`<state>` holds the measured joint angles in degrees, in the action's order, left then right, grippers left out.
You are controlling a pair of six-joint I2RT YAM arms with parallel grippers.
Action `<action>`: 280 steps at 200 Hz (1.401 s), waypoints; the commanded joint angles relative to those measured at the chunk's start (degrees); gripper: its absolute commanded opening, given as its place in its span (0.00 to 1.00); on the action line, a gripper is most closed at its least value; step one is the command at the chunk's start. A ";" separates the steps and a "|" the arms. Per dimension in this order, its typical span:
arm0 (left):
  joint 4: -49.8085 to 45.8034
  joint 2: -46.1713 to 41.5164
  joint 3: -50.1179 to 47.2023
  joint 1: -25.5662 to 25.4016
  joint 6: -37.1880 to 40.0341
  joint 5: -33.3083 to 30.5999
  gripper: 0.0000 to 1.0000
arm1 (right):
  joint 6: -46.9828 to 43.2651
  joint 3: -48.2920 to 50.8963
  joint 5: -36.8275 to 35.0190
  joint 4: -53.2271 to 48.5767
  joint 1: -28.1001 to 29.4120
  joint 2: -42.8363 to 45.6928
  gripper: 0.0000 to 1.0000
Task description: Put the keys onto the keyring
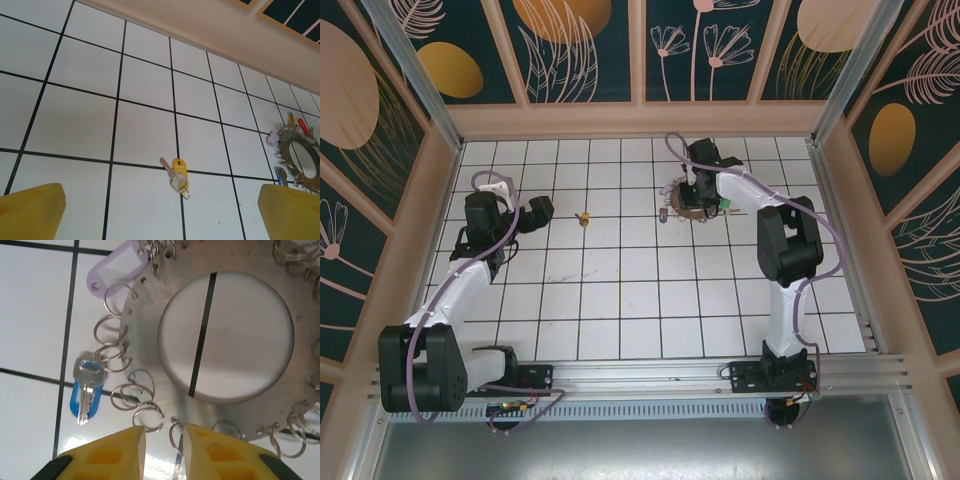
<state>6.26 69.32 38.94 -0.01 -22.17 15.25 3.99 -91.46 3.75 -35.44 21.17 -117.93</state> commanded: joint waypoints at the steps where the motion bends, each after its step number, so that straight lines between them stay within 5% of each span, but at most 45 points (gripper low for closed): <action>1: 1.22 -0.68 -0.40 -0.08 -0.33 1.10 0.98 | -2.04 0.78 -2.95 -2.89 0.54 -0.47 0.35; 65: 0.41 -0.06 -0.09 -0.10 -0.68 1.01 0.92 | -2.39 1.80 -3.41 -3.72 0.88 -0.58 0.19; 106: 0.25 0.62 0.17 -0.08 -0.42 2.23 0.74 | -2.89 1.47 -1.70 -3.33 1.44 -0.49 0.20; 231: -0.36 0.78 0.53 -0.08 -0.31 1.45 0.70 | -4.25 -0.24 -11.09 -5.43 3.57 -4.43 0.21; 280: -0.52 0.53 0.62 -0.11 -0.24 1.19 0.70 | -3.71 -1.09 -10.36 -5.78 3.88 -4.55 0.09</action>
<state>6.17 70.13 38.94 -0.01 -22.74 16.27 0.30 -90.91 -5.37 -39.09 24.47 -121.80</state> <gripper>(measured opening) 0.704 0.108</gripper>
